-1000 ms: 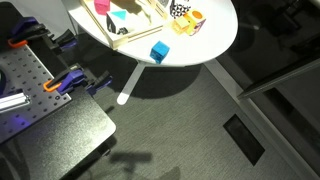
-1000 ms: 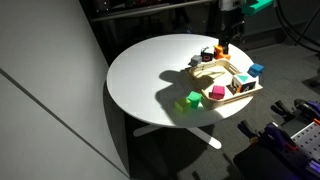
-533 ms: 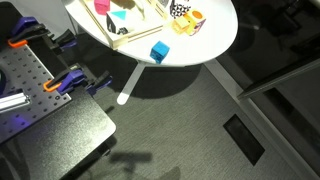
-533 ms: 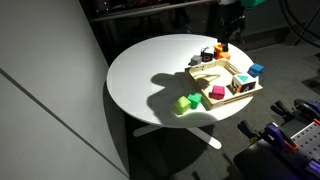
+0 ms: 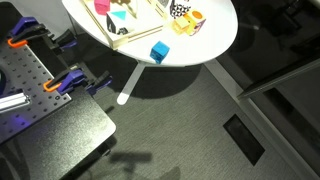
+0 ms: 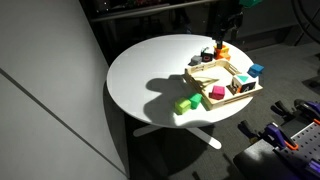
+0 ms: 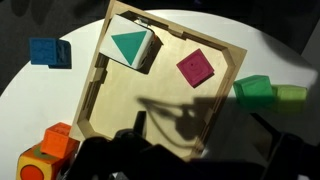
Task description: Pick up the block with a letter on top and put it in the wooden tray
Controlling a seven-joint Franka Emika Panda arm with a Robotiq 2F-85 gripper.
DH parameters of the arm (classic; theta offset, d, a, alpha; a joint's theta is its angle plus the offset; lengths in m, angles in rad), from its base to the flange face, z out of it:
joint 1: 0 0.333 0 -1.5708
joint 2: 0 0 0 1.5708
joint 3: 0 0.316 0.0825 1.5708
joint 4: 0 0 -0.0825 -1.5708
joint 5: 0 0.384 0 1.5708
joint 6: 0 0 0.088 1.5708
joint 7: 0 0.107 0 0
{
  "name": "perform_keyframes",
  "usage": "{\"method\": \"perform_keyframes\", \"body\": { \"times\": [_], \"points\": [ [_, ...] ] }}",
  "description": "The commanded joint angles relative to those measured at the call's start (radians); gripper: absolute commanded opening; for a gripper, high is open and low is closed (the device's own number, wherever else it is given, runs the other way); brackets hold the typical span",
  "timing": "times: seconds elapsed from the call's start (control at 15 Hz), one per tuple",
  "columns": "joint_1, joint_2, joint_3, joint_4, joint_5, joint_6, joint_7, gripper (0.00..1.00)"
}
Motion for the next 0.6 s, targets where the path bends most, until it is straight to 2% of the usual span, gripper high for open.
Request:
{"method": "perform_keyframes", "body": {
  "times": [0.0,0.53],
  "points": [
    [-0.001,-0.006,0.002,-0.007,0.000,0.009,0.002,1.00],
    [-0.002,-0.018,0.003,-0.025,0.000,0.021,0.004,1.00]
  ]
}}
